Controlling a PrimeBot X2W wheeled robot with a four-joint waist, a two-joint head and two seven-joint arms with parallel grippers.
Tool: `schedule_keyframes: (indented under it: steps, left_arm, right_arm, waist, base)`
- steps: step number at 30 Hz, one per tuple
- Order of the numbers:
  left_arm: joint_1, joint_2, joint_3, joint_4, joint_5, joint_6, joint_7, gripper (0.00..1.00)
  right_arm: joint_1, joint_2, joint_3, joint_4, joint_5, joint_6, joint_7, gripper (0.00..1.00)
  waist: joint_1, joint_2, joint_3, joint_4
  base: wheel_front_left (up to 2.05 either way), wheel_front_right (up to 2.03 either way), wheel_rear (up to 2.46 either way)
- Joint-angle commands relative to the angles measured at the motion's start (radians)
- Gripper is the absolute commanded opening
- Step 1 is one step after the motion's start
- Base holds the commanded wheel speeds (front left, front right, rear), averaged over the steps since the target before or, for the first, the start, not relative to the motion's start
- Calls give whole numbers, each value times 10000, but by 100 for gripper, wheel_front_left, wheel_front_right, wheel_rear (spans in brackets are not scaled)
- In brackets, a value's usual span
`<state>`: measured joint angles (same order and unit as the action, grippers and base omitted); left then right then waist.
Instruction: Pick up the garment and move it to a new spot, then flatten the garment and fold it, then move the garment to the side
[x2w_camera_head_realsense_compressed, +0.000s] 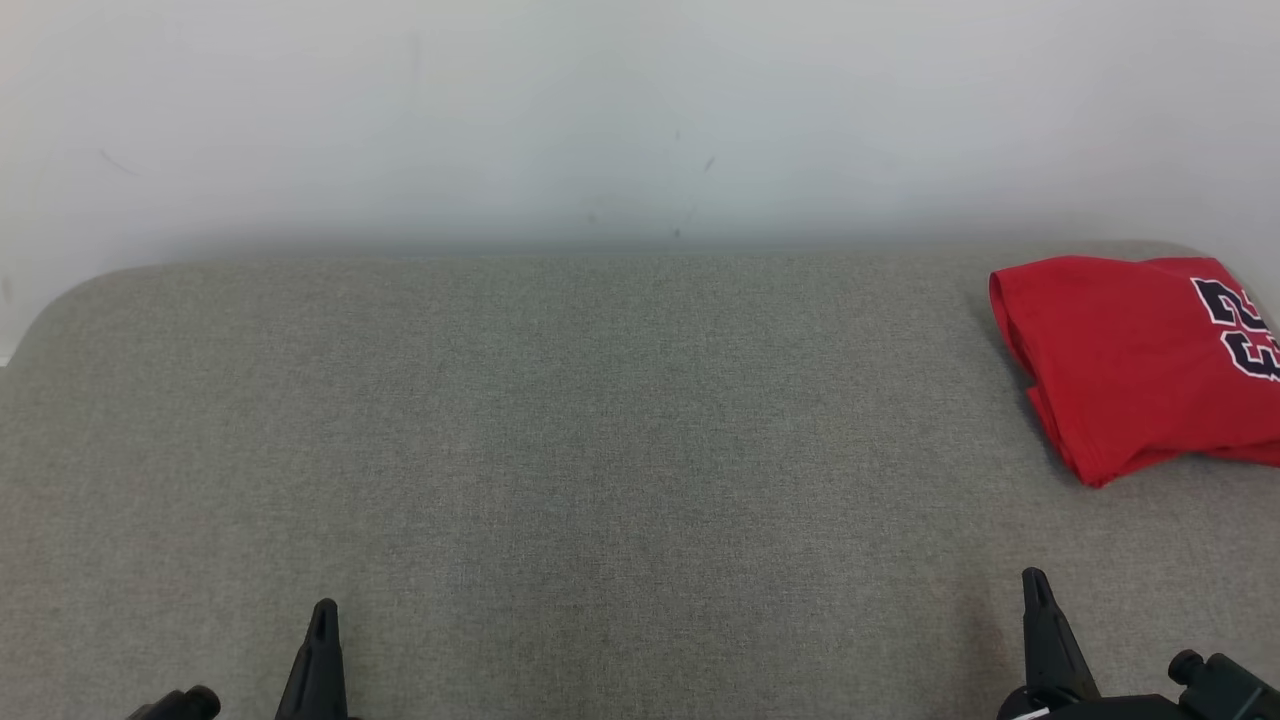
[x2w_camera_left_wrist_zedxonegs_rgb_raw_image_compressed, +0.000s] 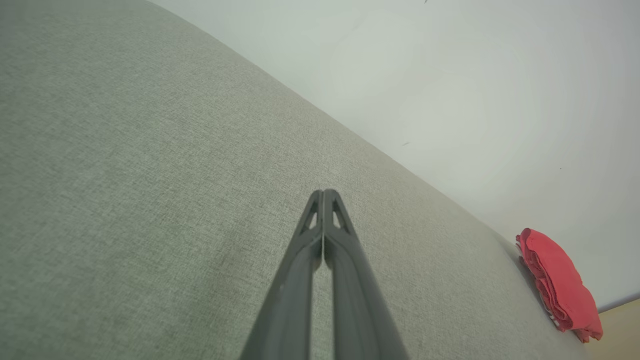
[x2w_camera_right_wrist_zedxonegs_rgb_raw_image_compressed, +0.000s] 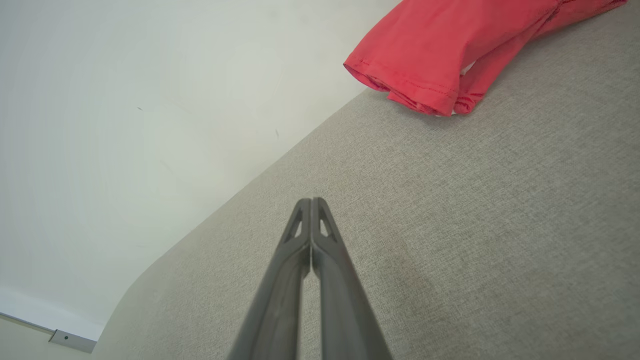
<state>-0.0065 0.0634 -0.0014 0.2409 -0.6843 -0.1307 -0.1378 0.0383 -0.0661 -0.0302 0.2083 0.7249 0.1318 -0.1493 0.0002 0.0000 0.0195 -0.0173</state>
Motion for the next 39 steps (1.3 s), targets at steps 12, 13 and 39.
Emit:
schedule_keyframes:
  steps: [12,13,39]
  left_arm:
    - [-521,110,41,67,-1881,5,407,0]
    - [-546,113,44,79,-2017,4,437,0]
    - [-1046,181,134,347,-5121,-1,1166,0]
  right_arm:
    - [-426,-128,-126,-106,1837,-7,355,0]
    - [-443,-134,-134,-104,1972,-7,380,0]
    - [-726,-238,-304,-56,4978,-11,1015,0]
  waist:
    - [-2,0,-24,22]
    - [-2,0,-26,24]
    - [-2,0,-79,71]
  base:
    - [0,0,0]
    - [0,0,0]
    - [0,0,0]
